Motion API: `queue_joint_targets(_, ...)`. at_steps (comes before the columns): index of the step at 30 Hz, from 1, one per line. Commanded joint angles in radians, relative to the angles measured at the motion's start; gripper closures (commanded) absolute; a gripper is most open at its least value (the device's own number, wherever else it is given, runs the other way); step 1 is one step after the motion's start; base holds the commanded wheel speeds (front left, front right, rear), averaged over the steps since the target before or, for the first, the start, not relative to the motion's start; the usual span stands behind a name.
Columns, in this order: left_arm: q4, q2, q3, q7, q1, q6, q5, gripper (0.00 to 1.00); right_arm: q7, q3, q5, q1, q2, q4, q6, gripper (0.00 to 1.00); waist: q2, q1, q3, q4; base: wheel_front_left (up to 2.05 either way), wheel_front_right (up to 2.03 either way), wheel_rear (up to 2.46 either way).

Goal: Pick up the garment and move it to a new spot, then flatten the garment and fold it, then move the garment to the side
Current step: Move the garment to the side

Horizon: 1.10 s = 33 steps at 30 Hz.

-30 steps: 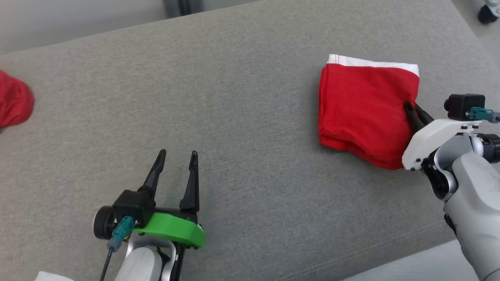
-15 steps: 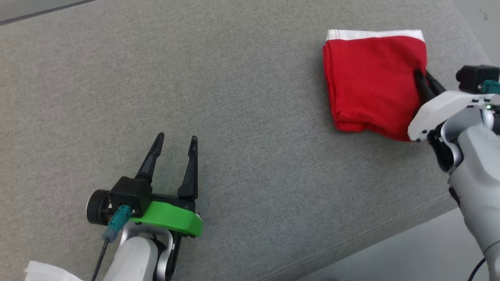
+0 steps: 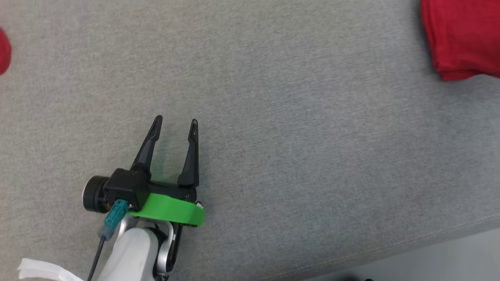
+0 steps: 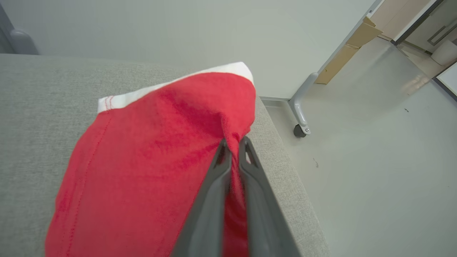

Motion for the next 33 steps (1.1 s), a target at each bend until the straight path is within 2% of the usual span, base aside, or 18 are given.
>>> queue_joint_targets(1, -0.007, 0.003, 0.000, -0.003, -0.022, 0.002, 0.009, 0.00, -0.001, 0.001, -0.025, -0.023, -0.011, 0.017, -0.001, 1.00, 0.0000, -0.0001, 0.052, 0.054, 0.00, 0.00, 0.00)
queue_joint_targets(5, -0.012, 0.005, -0.001, -0.009, -0.026, 0.006, 0.007, 0.00, -0.011, -0.008, -0.090, -0.078, -0.041, 0.055, -0.001, 1.00, 0.0000, -0.0001, 0.073, 0.068, 0.00, 0.00, 0.00)
queue_joint_targets(9, -0.007, 0.003, -0.005, -0.013, -0.027, 0.010, 0.009, 0.00, -0.027, -0.012, -0.156, -0.112, -0.038, 0.090, -0.001, 1.00, 0.0000, -0.0001, 0.085, 0.070, 0.00, 0.00, 0.00)
queue_joint_targets(10, -0.006, 0.000, -0.008, -0.014, -0.028, 0.011, 0.010, 0.00, -0.030, -0.023, -0.170, -0.122, -0.037, 0.104, -0.001, 0.84, 0.0000, -0.0001, 0.087, 0.071, 0.00, 0.00, 0.00)
queue_joint_targets(11, -0.005, -0.001, -0.010, -0.014, -0.029, 0.011, 0.009, 0.00, -0.034, -0.031, -0.182, -0.127, -0.035, 0.113, -0.001, 0.31, 0.0000, -0.0001, 0.088, 0.071, 0.00, 0.00, 0.00)
queue_joint_targets(12, -0.004, -0.002, -0.013, -0.015, -0.031, 0.011, 0.009, 0.00, -0.039, -0.044, -0.200, -0.132, -0.039, 0.124, -0.001, 0.00, 0.0000, -0.0001, 0.089, 0.071, 0.00, 0.00, 0.00)
queue_joint_targets(17, 0.002, -0.002, -0.016, -0.018, -0.037, 0.010, 0.004, 0.00, -0.088, -0.111, -0.275, -0.141, -0.047, 0.168, -0.001, 0.00, 0.0000, -0.0001, 0.083, 0.065, 0.00, 0.00, 0.00)
queue_joint_targets(21, 0.010, -0.001, -0.017, -0.021, -0.034, 0.009, -0.003, 0.00, -0.114, -0.164, -0.325, -0.129, -0.018, 0.177, -0.001, 0.00, 0.0000, -0.0001, 0.063, 0.054, 0.00, 0.00, 0.00)
queue_joint_targets(26, 0.032, -0.002, -0.013, -0.026, -0.037, 0.006, -0.017, 0.00, -0.141, -0.200, -0.340, -0.112, 0.056, 0.163, -0.001, 0.00, 0.0000, -0.0001, 0.017, 0.043, 0.00, 0.00, 0.00)
queue_joint_targets(33, 0.093, 0.001, 0.042, -0.041, -0.054, 0.016, -0.051, 0.00, -0.159, -0.214, -0.279, -0.057, 0.174, 0.132, -0.001, 0.00, 0.0000, -0.0001, -0.097, 0.048, 0.00, 0.00, 0.00)
